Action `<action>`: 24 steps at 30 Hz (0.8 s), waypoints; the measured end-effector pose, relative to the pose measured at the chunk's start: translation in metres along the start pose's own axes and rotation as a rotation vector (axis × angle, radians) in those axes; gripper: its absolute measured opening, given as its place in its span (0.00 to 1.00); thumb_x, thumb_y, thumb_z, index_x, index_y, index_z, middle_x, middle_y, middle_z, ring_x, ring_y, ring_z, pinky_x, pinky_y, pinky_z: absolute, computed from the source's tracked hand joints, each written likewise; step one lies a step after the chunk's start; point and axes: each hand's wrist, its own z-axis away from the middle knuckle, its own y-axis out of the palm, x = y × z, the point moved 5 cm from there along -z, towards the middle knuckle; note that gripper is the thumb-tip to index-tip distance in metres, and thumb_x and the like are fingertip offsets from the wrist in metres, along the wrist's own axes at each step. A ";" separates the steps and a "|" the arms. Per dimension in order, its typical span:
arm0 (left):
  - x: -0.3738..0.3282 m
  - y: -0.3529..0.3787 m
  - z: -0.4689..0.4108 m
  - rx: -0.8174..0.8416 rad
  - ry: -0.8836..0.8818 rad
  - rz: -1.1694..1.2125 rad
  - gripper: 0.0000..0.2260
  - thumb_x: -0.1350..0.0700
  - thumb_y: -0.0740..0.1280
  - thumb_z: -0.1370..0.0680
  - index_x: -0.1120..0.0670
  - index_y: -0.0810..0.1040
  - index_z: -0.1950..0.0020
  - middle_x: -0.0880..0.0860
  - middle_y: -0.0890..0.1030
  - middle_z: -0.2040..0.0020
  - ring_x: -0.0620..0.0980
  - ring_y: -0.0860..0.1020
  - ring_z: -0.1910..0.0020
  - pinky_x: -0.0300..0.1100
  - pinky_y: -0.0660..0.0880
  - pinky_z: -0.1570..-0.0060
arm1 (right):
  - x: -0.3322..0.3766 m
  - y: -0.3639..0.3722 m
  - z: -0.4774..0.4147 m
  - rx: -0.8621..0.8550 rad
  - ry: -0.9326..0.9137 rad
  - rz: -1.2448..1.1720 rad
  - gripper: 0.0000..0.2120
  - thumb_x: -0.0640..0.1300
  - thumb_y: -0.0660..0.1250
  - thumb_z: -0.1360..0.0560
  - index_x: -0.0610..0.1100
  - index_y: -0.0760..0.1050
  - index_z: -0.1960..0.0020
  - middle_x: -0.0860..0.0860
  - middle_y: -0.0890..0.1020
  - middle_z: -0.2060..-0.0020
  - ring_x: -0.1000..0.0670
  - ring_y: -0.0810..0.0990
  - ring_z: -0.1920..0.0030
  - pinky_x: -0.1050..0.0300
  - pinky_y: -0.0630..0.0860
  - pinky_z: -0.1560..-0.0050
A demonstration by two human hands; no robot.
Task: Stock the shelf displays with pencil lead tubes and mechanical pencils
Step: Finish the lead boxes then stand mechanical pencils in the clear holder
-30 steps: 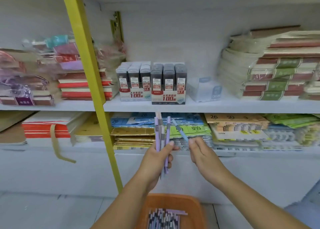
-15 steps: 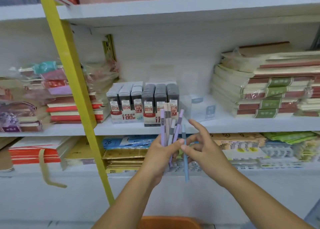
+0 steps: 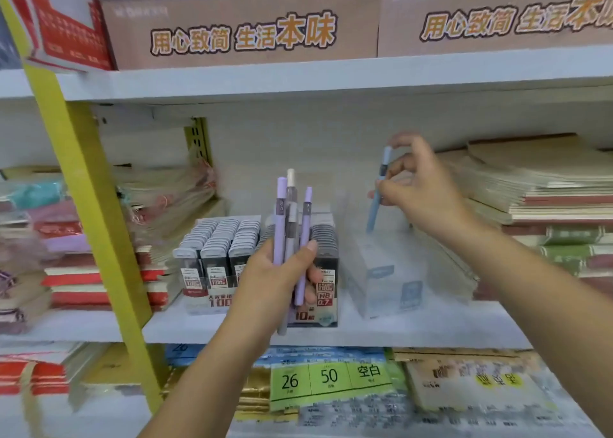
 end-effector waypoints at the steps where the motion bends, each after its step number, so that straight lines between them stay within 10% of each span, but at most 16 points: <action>1: -0.001 -0.002 0.000 0.000 -0.001 -0.003 0.07 0.53 0.69 0.20 0.55 0.77 0.55 0.52 0.82 0.68 0.48 0.76 0.77 0.37 0.74 0.75 | -0.008 0.008 -0.006 0.035 0.002 0.051 0.24 0.36 0.69 0.30 0.65 0.66 0.52 0.48 0.79 0.61 0.43 0.84 0.61 0.40 0.81 0.56; 15: -0.016 -0.020 -0.007 -0.092 0.023 -0.027 0.16 0.43 0.72 0.32 0.55 0.77 0.55 0.54 0.82 0.67 0.51 0.77 0.77 0.42 0.77 0.75 | -0.069 0.060 -0.022 0.359 0.028 0.270 0.20 0.37 0.66 0.24 0.57 0.58 0.53 0.47 0.80 0.59 0.49 0.83 0.62 0.45 0.82 0.55; 24: -0.017 -0.012 -0.004 -0.125 0.019 -0.082 0.07 0.52 0.70 0.22 0.54 0.79 0.56 0.54 0.82 0.68 0.50 0.76 0.76 0.40 0.75 0.76 | -0.069 0.071 -0.012 0.452 -0.009 0.447 0.14 0.39 0.69 0.25 0.48 0.65 0.49 0.49 0.79 0.65 0.47 0.80 0.64 0.57 0.74 0.66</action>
